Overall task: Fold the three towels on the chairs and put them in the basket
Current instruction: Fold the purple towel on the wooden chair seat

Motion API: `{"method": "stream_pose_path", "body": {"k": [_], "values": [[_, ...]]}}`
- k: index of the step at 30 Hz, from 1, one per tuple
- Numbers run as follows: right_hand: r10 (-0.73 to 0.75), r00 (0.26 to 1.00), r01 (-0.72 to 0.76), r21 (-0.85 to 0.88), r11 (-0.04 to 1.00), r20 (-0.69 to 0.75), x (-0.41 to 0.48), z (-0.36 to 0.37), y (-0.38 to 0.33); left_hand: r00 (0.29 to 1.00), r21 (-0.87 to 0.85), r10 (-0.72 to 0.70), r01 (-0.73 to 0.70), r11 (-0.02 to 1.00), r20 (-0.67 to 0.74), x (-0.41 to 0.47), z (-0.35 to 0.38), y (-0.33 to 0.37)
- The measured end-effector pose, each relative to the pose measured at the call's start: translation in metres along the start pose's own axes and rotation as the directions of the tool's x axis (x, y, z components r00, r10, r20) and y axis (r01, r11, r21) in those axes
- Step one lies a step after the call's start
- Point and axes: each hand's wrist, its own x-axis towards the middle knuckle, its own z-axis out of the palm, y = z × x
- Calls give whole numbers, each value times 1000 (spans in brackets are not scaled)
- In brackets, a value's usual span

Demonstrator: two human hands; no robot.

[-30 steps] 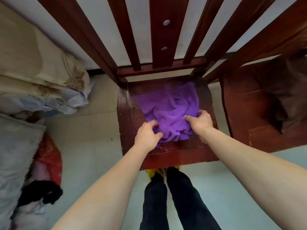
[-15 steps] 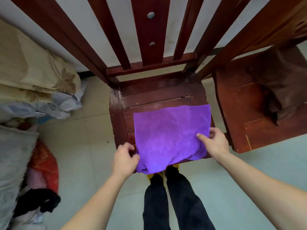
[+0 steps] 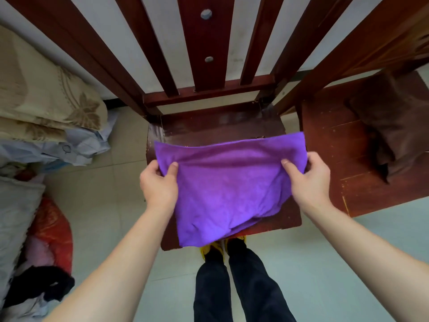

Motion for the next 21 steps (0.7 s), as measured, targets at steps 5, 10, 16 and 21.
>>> {"method": "stream_pose_path", "body": {"k": [5,10,16,21], "values": [[-4,996,8,-48,999,84,60,31,-34,1000,14,2,-2,1000,-14,55,8,33],[163,963,-194,135,972,214,87,52,-35,980,-133,-183,192,972,77,63,21,36],[275,929,-285,2,959,249,18,16,29,932,41,-361,361,932,-15,-32,-12,-35],[268,878,-254,-87,963,397,-38,13,63,859,56,-472,471,880,196,-86,-8,-78]]}}
